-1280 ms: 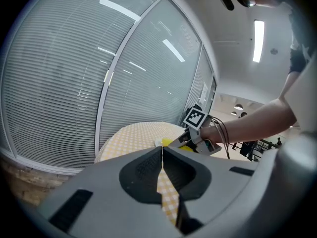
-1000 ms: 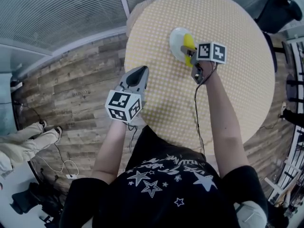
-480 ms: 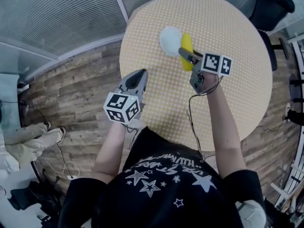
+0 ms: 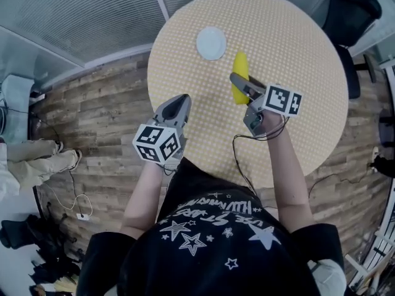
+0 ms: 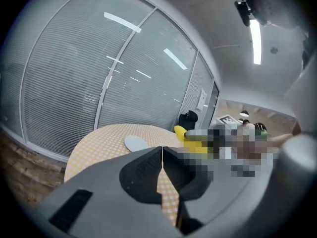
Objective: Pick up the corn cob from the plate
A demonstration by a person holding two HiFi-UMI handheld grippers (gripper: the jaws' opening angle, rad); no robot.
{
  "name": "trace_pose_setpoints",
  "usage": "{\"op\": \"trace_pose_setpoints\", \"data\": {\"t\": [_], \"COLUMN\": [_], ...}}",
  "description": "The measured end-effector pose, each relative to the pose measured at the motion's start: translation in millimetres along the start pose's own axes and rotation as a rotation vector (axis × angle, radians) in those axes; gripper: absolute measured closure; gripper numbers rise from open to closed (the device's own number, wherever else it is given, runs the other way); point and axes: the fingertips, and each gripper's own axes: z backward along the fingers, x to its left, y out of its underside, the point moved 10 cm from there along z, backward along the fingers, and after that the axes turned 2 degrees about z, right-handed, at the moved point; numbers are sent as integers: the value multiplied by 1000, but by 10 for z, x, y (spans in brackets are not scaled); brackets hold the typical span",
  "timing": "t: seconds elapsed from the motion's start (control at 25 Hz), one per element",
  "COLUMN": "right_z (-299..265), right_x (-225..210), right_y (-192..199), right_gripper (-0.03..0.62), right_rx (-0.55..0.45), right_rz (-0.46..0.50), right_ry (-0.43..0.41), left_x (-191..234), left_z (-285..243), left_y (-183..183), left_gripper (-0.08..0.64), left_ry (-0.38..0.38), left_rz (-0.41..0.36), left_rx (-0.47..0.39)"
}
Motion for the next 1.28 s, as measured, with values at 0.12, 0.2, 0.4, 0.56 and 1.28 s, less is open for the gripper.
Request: {"op": "trace_pose_setpoints", "data": {"t": [0.12,0.2,0.4,0.56,1.28], "right_z": [266,411,673,775,1428], "right_x": [9,23,139,285,643], "right_y": [112,161,244,290,1027], "right_gripper": [324,324,324,324,324], "right_rx": [15,29,44,33,-60], "right_rz": [9,27,65,102,47], "right_ry": [-41,-64,-107,-133,-33], "left_x": [-286,-463,-790,-852,-907], "left_z": [104,166,333,443,794], "left_y": [137,206,298,324,530], "left_gripper": [548,549,548,549,548], "left_ry": [-28,-46,-58,-50,62], "left_rz": [3,1,4,-6,-98], "left_rx": [-16,-27,-46,-51,-61]}}
